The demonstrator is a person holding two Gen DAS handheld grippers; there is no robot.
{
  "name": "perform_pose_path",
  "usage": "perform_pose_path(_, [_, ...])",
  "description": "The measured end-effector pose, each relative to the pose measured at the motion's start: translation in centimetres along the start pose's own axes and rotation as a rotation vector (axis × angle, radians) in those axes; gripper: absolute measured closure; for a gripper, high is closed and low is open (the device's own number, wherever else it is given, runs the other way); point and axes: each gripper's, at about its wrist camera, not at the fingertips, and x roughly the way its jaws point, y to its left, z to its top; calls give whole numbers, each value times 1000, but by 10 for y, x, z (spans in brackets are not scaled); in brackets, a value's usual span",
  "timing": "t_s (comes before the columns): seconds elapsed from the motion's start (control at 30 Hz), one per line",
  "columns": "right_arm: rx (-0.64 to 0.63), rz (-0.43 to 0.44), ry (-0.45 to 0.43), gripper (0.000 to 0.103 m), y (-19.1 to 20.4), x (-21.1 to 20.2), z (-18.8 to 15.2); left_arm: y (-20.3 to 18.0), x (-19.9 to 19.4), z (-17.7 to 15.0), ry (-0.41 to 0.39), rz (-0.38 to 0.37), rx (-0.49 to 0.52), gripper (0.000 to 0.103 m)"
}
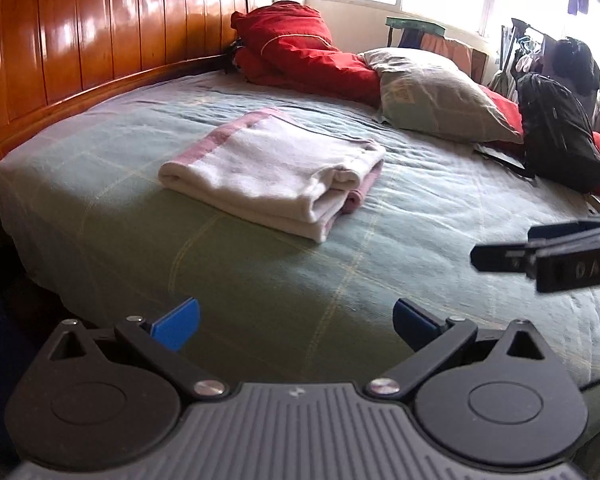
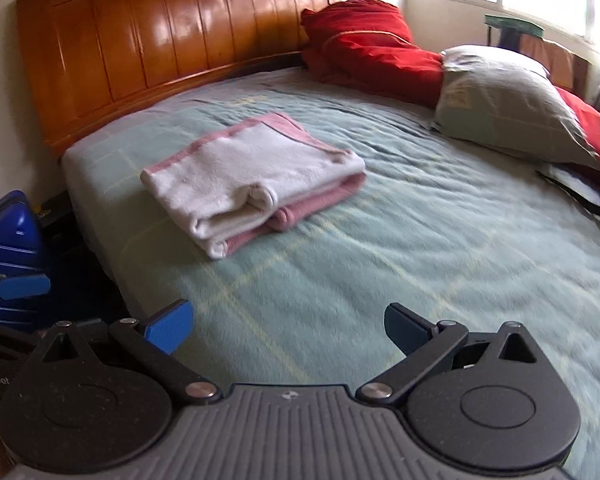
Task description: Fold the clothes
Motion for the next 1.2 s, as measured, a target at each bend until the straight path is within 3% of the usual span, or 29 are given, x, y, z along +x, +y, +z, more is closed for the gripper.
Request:
perform_pose_path(0.4, [10, -36, 10, 0, 11, -34, -23, -32, -16, 2, 43, 62, 72, 1])
perform_pose_path(0.83, [31, 58, -3, 0, 6, -56, -38, -47, -36, -7, 77, 80, 73, 1])
perform_pose_path(1.2, [51, 81, -13, 0, 4, -60, -38, -50, -38, -5, 71, 73, 72, 1])
